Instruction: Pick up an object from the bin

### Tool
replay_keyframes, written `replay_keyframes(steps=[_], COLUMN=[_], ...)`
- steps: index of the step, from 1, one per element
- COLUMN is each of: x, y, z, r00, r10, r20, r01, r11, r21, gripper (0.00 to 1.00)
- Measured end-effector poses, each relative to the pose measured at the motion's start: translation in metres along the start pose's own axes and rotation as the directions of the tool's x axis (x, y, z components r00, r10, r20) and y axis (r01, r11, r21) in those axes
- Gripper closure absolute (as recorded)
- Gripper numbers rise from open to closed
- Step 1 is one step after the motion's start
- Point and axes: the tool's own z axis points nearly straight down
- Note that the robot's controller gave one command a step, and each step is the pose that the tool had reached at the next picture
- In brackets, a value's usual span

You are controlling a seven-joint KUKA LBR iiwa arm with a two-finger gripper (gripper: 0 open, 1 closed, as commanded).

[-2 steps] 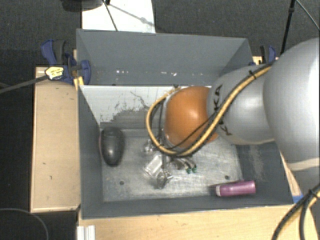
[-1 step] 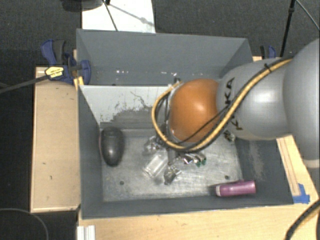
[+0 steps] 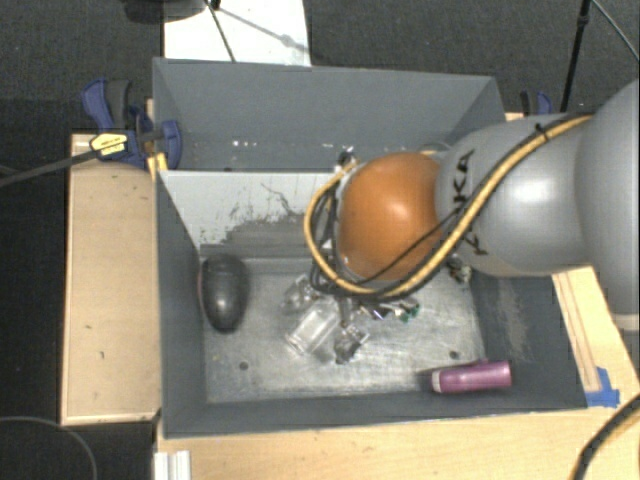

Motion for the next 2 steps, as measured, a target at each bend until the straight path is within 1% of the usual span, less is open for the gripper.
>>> replay_keyframes(steps=[1, 2], x=[-0.0108, -0.0122], y=[-0.0030, -0.0031], z=[0.0283, 0.0274], r00=[0.982, 0.984], r10=[-0.187, -0.179], r20=[0.000, 0.003], r01=[0.187, 0.179], r11=[0.982, 0.984], r21=[0.000, 0.000], gripper=[0.00, 0.00])
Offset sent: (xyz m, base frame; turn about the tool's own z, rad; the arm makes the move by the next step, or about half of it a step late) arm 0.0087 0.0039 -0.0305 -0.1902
